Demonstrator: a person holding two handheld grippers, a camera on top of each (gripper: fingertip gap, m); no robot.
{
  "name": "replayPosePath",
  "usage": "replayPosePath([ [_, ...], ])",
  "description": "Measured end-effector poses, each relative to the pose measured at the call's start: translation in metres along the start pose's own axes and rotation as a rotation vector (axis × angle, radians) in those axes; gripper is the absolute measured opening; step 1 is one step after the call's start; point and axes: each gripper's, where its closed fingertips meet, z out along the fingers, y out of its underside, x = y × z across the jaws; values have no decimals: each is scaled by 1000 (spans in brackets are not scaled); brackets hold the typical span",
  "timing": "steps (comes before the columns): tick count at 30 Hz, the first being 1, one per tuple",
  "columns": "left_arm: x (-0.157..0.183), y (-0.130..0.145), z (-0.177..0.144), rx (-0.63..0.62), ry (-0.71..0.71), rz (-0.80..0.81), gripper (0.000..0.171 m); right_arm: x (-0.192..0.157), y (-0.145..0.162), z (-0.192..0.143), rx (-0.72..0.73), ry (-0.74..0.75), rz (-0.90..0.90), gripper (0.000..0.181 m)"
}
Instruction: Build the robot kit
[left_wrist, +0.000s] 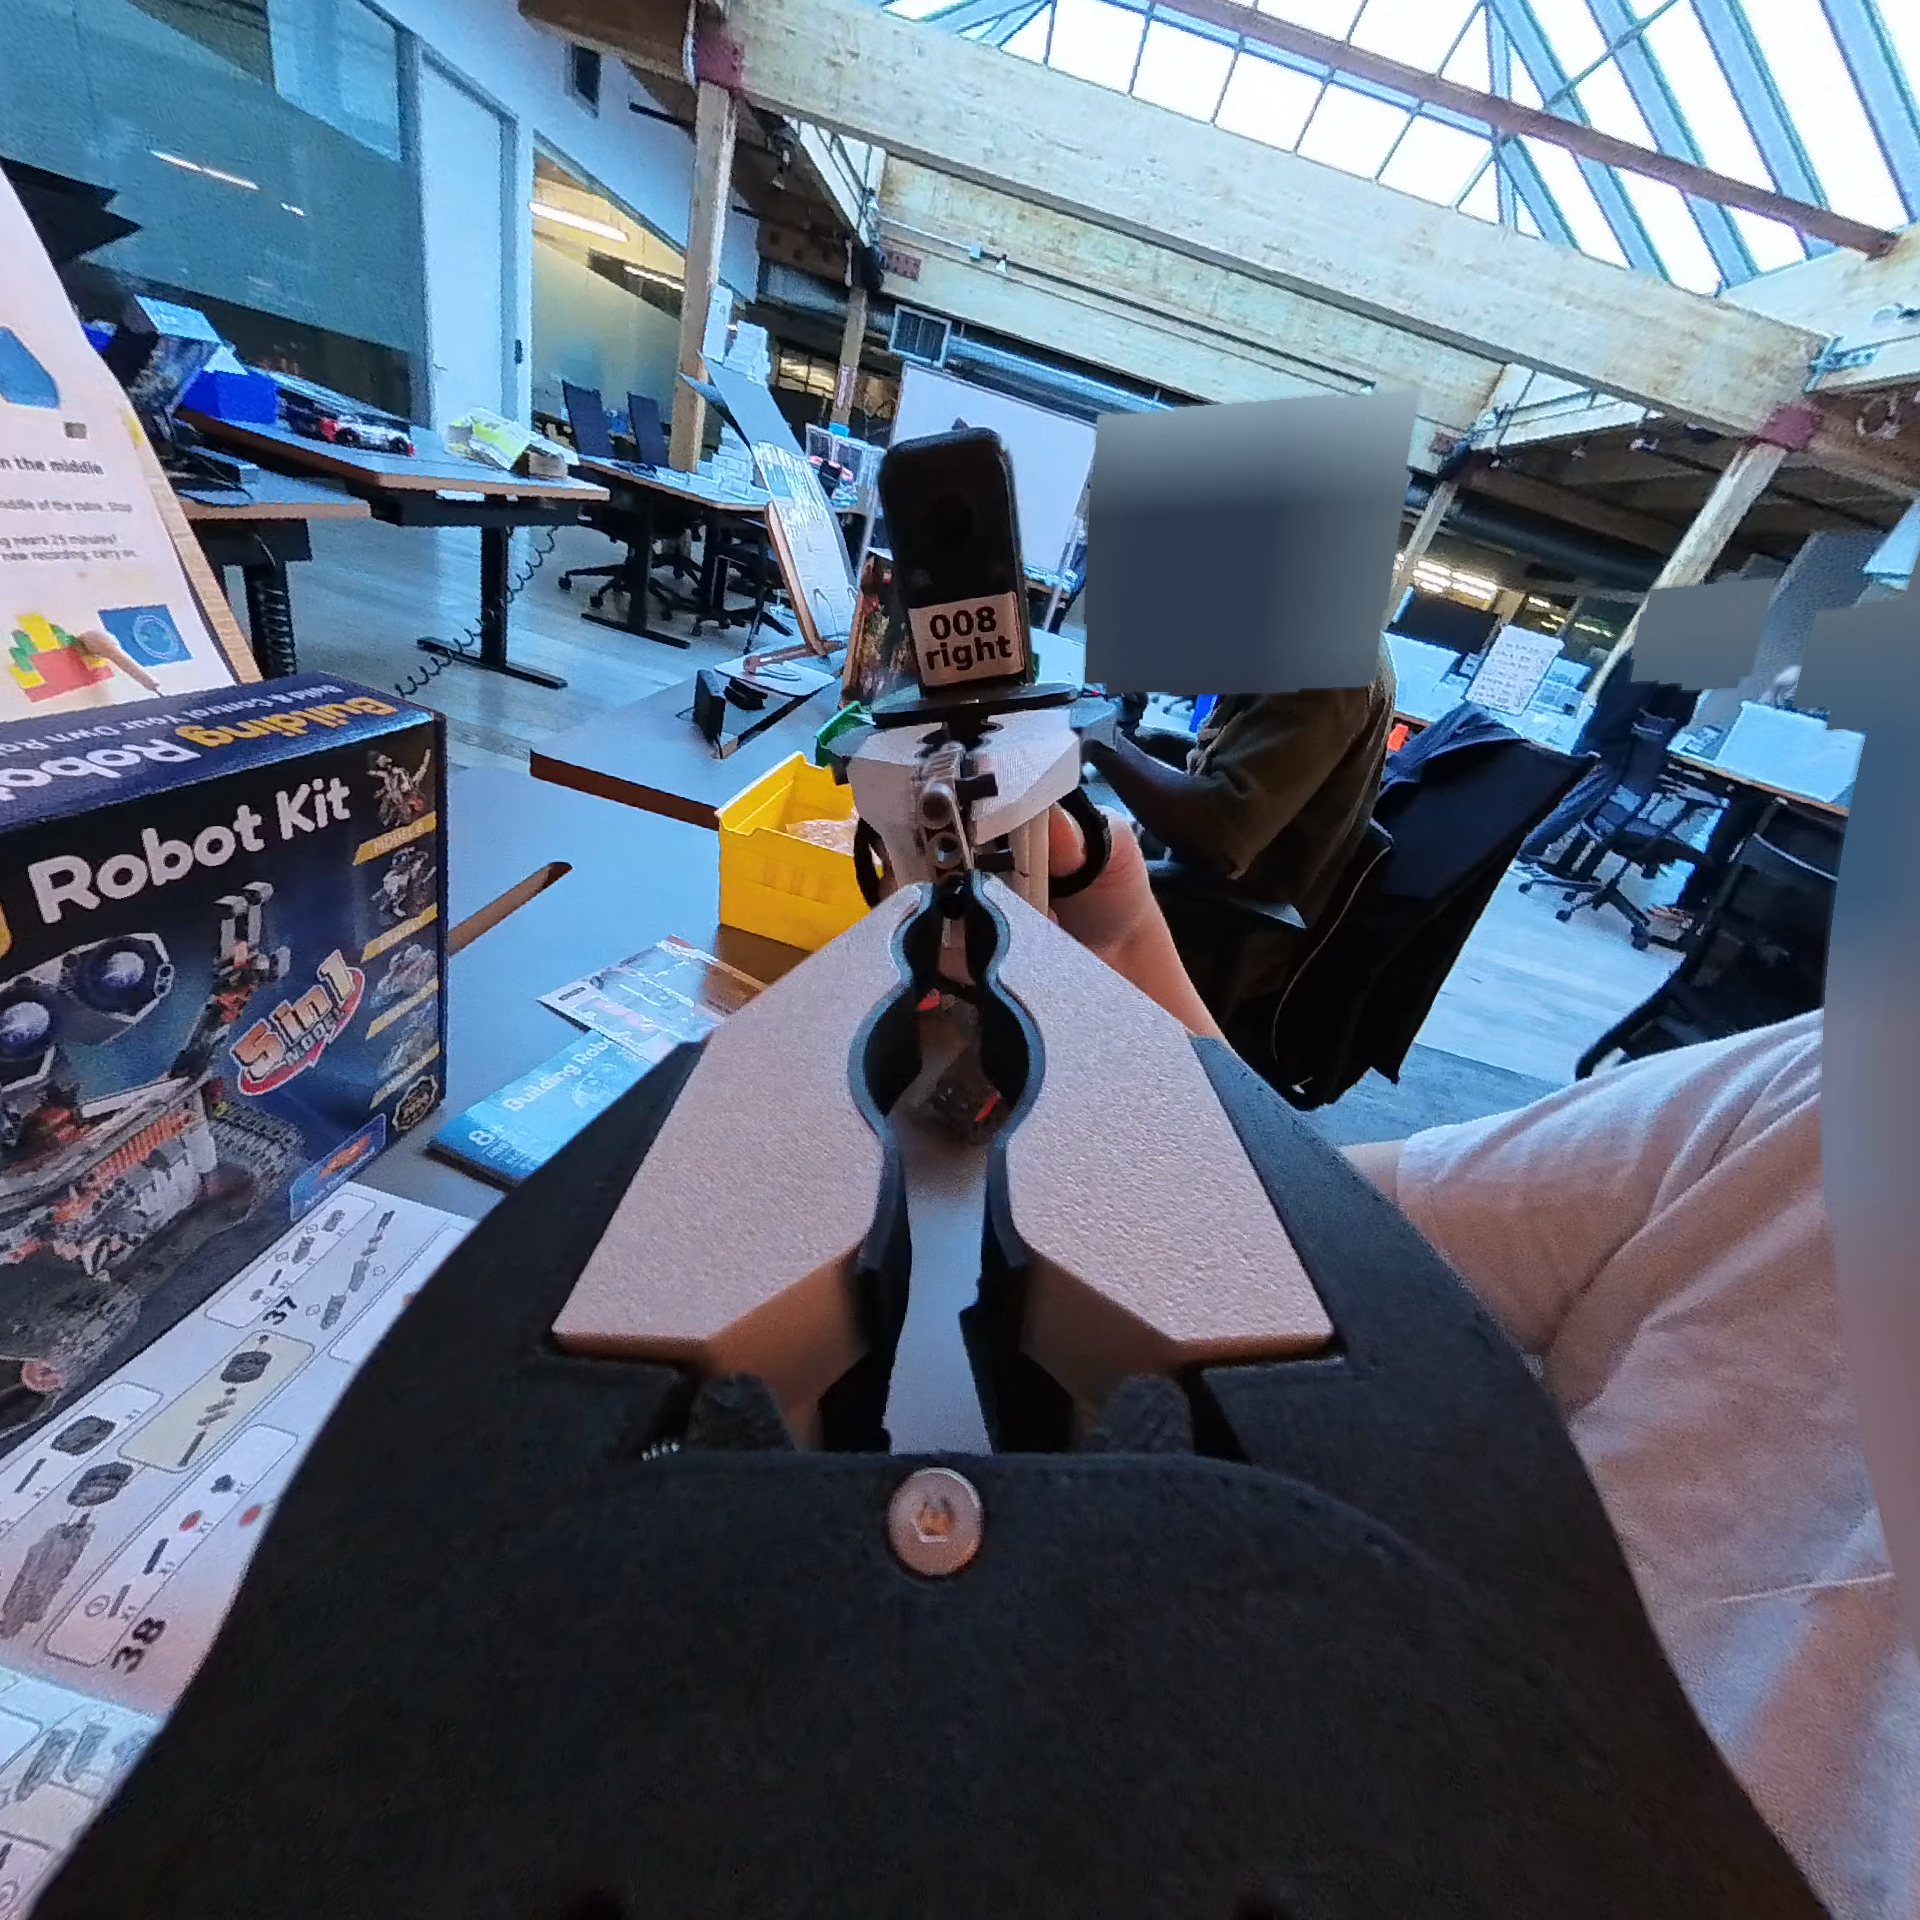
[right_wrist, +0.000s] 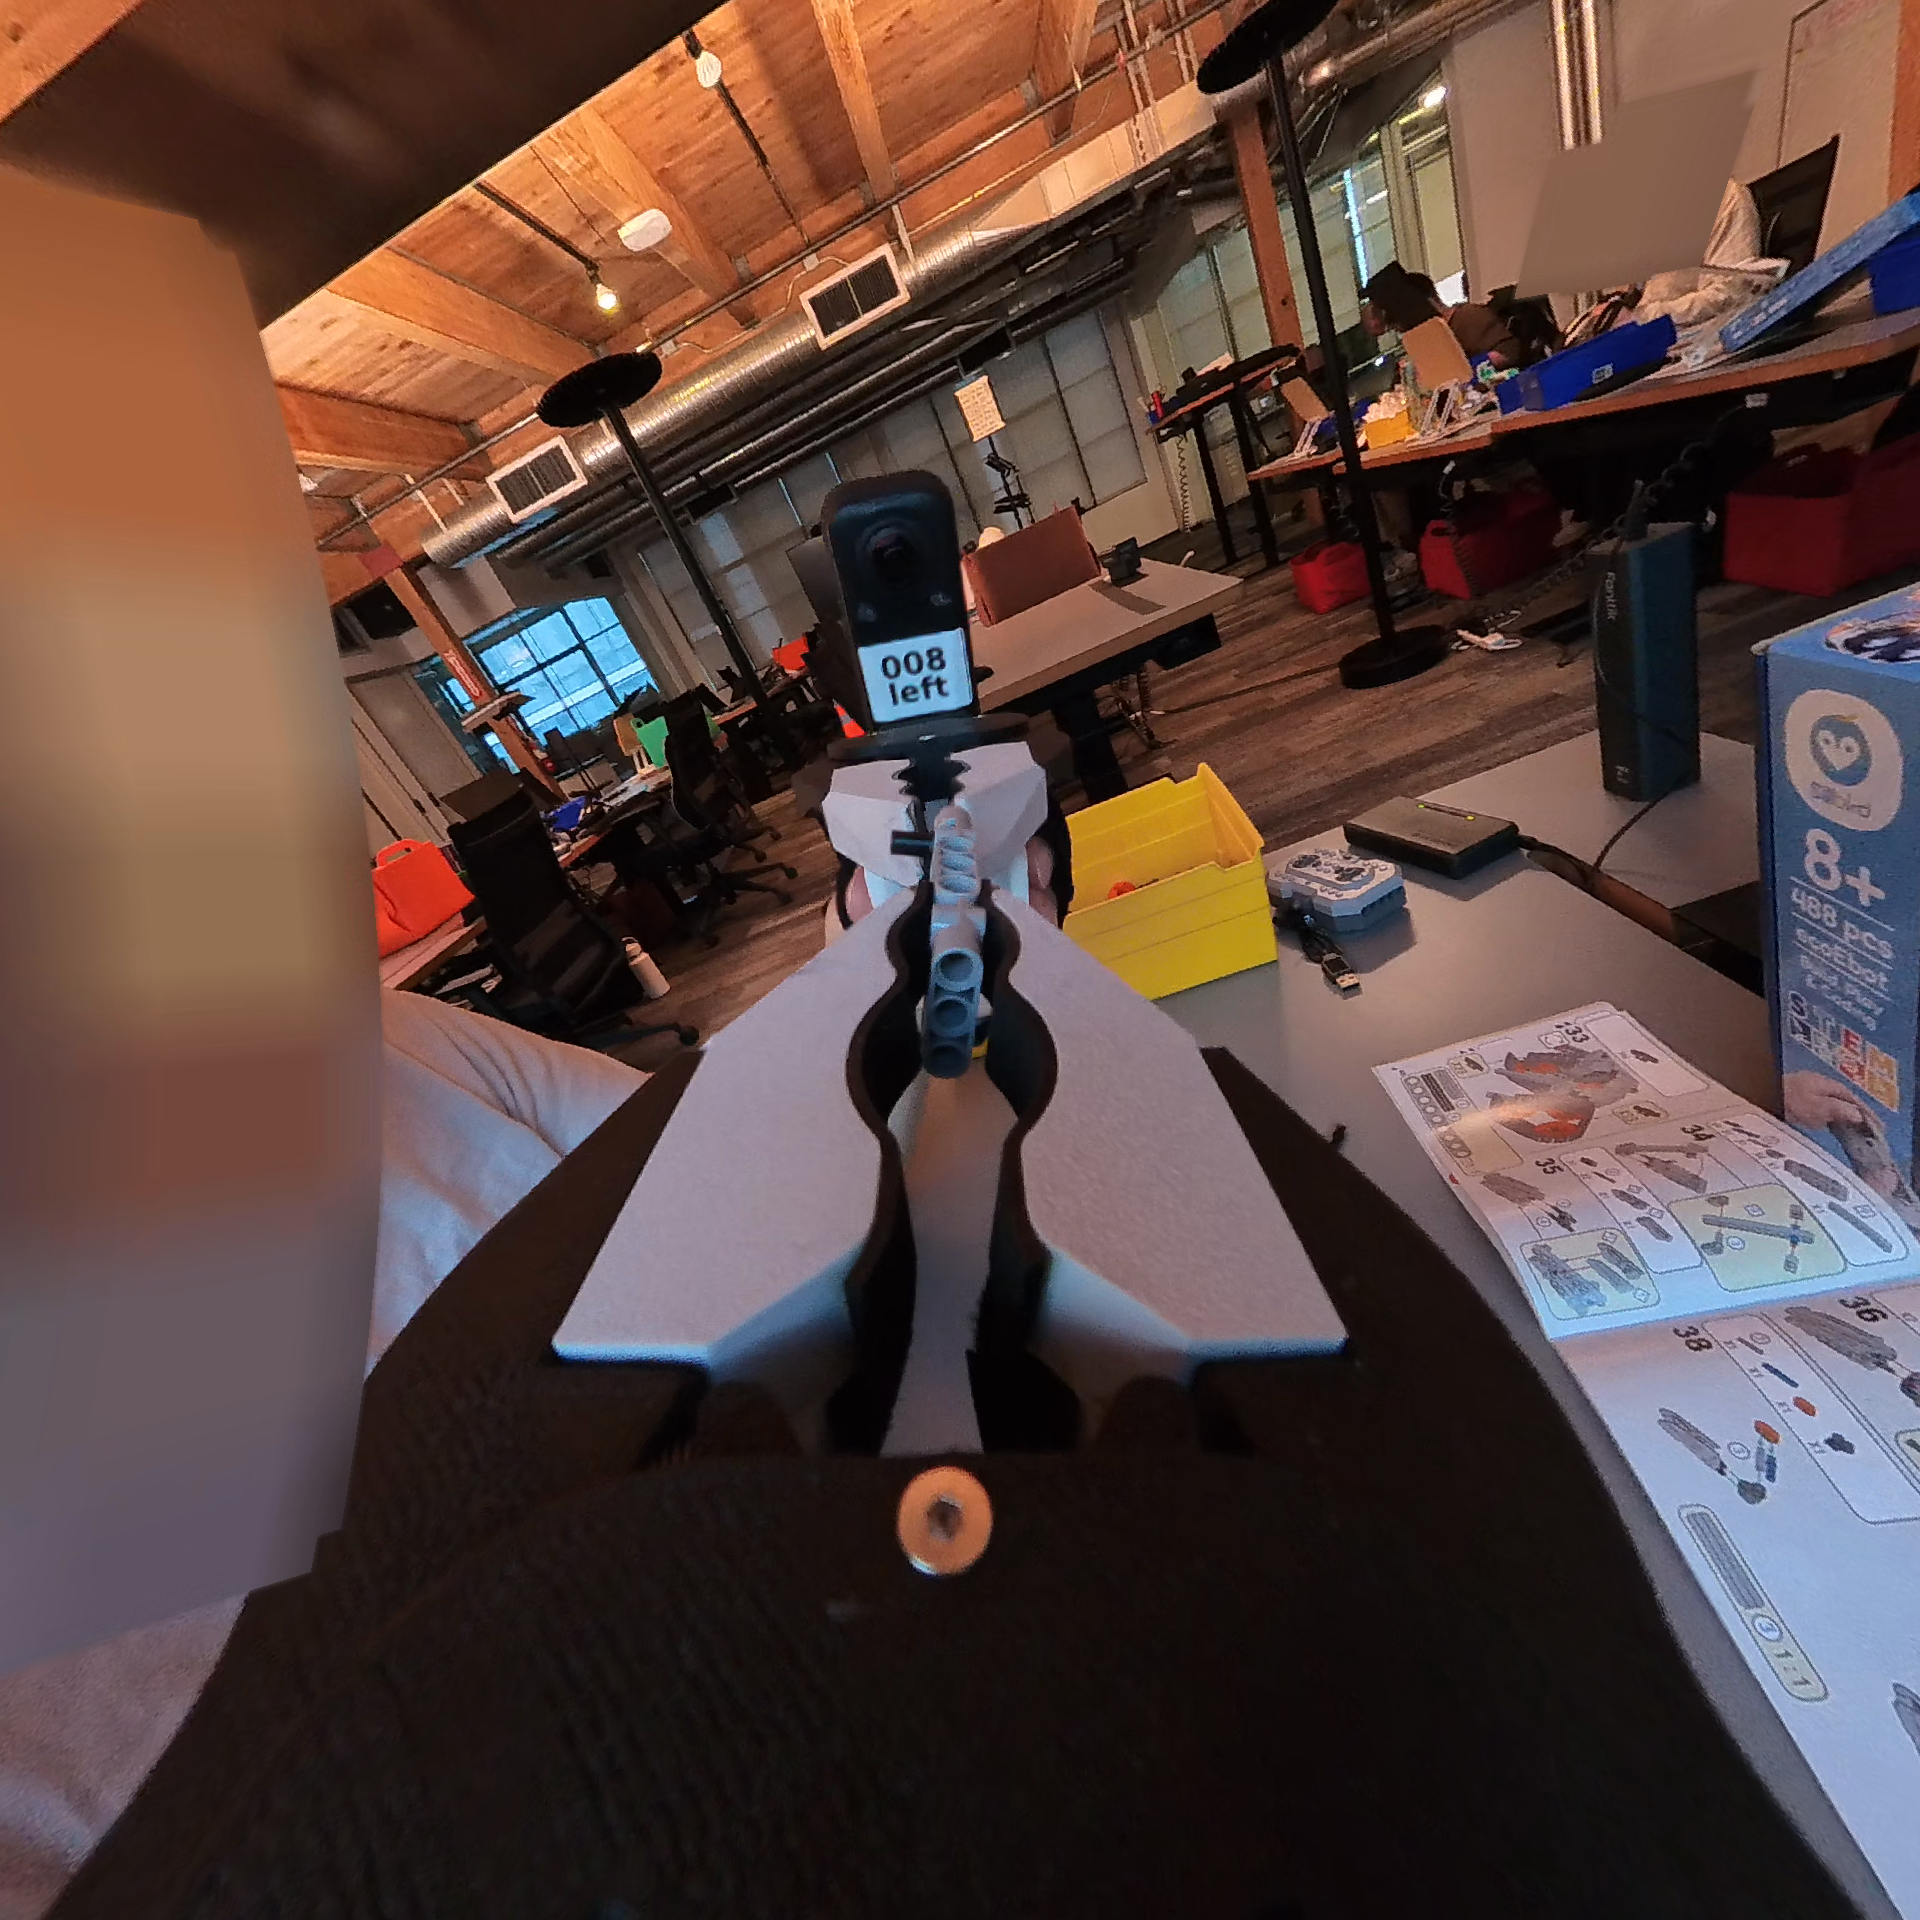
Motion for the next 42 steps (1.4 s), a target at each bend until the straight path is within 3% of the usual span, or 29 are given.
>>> replayPosePath([
  [24,-13,0,-1,18,-26,-10,1,12,0,7,32,31,17,5],
  [25,-15,-2,-6,10,-34,-10,16,11,2,9,25,18,23,5],
  [26,-18,-5,-14,2,-52,-12,42,12,0,9,41,8,35,5],
  [27,-23,-7,-27,-14,-80,-10,54,13,-3,6,68,5,50,5],
  [28,-32,-6,-43,-47,-126,2,50,16,-4,3,74,11,61,5],
  [30,-64,16,-83,-197,-308,38,28,24,-1,-3,50,53,56,5],
  [32,-106,62,-130,-435,-544,-44,14,26,1,-5,38,53,53,5],
  [34,-126,117,-168,-688,-633,-220,7,29,5,-4,20,47,73,5],
  [36,-150,152,-196,-875,-719,-225,6,33,9,-2,15,28,104,5],
  [40,-188,182,-197,-948,-645,40,16,38,14,-1,7,0,164,5],
  [42,-189,198,-197,-966,-578,62,17,38,16,-2,-3,4,160,5],
])
